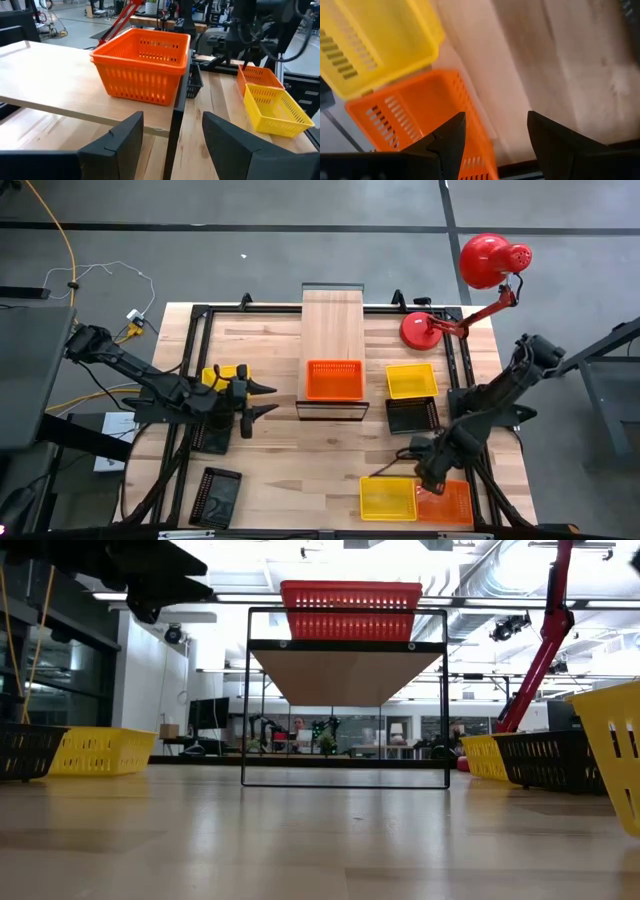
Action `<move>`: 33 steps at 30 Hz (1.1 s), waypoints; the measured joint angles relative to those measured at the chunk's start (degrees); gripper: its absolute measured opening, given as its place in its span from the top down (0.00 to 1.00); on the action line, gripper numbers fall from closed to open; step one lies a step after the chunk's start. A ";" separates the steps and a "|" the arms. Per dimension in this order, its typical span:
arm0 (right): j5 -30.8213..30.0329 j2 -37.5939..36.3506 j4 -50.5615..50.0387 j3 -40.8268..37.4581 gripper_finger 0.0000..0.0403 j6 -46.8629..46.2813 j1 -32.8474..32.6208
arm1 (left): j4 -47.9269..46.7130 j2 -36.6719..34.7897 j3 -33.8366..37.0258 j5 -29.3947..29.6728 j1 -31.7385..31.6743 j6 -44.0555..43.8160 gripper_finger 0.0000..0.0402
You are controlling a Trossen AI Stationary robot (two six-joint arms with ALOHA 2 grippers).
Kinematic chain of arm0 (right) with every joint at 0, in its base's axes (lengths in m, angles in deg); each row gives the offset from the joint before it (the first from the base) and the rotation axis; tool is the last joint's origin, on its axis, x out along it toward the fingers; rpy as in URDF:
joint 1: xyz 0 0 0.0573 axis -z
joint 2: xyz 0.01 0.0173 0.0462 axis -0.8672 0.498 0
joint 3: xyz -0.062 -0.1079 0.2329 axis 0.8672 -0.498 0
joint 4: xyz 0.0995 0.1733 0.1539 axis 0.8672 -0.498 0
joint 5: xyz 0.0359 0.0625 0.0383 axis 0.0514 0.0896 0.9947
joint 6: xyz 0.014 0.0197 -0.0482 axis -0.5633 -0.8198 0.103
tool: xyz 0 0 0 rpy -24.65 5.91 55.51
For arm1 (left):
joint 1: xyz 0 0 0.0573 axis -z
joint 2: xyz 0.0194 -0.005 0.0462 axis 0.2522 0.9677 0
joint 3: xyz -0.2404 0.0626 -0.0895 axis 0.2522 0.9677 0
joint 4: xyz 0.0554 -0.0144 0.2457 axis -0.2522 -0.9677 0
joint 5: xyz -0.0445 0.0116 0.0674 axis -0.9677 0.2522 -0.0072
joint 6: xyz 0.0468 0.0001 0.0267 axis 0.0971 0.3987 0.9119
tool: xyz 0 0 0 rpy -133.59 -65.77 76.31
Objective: Stack baskets on shelf by color
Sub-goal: Stack the orange bin on the orange bins on the shelf
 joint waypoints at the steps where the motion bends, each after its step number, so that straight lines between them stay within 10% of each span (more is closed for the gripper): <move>1: 0.20 0.43 0.37 0.00 0.51 -0.55 -0.76 | -0.06 0.09 0.00 -0.01 0.00 -0.26 0.52; 26: 0.92 12.78 5.87 0.00 0.51 -4.50 -10.35 | -0.10 0.29 0.00 0.47 0.01 -0.85 0.52; 33: 2.34 13.39 2.69 0.00 0.76 -4.34 -10.74 | -0.08 0.26 0.00 0.47 -0.01 -0.83 0.52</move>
